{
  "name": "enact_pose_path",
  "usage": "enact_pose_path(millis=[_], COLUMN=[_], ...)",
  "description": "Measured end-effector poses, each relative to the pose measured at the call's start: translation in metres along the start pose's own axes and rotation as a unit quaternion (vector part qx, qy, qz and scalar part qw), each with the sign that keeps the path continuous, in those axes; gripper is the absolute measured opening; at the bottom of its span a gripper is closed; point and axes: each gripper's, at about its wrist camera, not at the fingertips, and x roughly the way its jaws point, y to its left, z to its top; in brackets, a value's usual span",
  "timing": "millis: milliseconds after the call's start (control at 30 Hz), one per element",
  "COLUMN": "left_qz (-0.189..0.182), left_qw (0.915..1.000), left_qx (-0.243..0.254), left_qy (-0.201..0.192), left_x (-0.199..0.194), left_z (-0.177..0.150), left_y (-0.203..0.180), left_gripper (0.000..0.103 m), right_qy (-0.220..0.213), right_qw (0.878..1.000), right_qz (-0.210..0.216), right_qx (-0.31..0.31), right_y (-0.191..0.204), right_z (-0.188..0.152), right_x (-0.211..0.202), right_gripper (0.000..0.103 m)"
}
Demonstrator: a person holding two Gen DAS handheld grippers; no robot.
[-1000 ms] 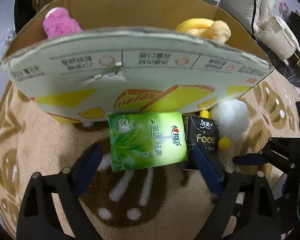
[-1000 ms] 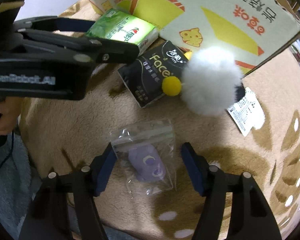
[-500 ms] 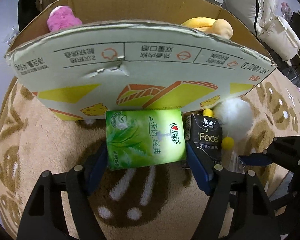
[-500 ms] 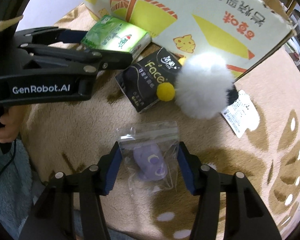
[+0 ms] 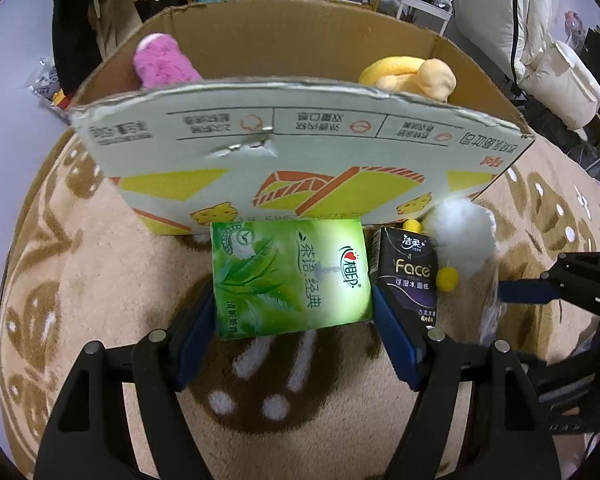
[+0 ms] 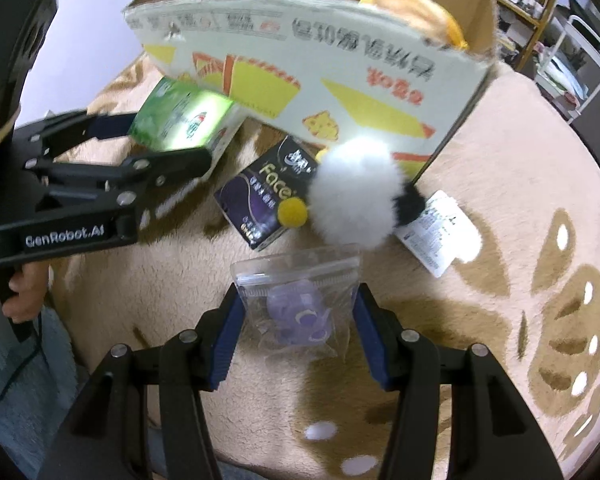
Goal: Organize soft objects
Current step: 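Lift the bagged plush and green tissue pack and carry them over the box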
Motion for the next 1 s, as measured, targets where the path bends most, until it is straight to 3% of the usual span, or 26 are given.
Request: enact_pose_path(millis=[600,800,1000], left_qz=[0.026,0.036,0.054], left_qw=[0.9953,0.9868,0.9756], left_qx=[-0.028,-0.026,-0.027], left_qy=[-0.089,-0.156,-0.211], left_x=[-0.062,-0.092,-0.118], left_z=[-0.012,-0.016,-0.015], left_y=[0.007,0.003,-0.001], left_gripper=[0.074,0.074,0.074], right_qy=[-0.115,-0.173,-0.246], right_qw=[0.992,0.982,0.966], right_qz=[0.001,-0.006,-0.007], right_qx=[0.06,0.071,0.082], right_y=[-0.036,-0.023,-0.012], right_z=[-0.002,0.001,-0.002], right_x=[-0.073,-0.082,-0.101], right_gripper=[0.057,0.057,0.057])
